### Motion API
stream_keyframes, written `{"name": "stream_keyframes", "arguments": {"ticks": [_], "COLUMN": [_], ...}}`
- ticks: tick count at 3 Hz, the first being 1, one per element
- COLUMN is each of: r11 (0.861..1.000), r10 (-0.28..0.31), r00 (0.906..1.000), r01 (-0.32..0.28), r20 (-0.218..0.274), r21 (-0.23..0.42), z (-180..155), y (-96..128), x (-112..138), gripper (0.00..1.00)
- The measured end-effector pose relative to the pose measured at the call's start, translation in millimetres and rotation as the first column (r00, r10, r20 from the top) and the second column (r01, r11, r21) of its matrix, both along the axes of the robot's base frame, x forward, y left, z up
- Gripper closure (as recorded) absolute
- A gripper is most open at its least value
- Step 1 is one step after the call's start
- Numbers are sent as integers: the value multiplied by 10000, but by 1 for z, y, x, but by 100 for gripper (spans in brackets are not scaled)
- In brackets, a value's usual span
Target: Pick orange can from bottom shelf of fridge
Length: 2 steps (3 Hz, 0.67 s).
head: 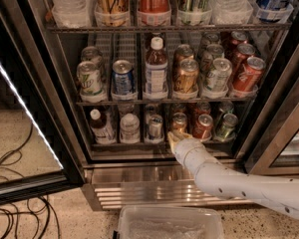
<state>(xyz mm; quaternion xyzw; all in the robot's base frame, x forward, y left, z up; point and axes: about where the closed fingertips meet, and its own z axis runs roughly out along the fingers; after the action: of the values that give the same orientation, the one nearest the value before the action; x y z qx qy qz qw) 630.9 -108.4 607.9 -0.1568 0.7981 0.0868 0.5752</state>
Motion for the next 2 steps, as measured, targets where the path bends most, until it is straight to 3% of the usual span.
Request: {"name": "stream_keyframes", "arguments": {"ticks": [2], "r11": [9991], "r10": [350], "r00": [9974], "r01": [-335], "r20": [633], "r21": [-244], "z": [-5], "y": [6], "x": [13], "gripper": [59]}}
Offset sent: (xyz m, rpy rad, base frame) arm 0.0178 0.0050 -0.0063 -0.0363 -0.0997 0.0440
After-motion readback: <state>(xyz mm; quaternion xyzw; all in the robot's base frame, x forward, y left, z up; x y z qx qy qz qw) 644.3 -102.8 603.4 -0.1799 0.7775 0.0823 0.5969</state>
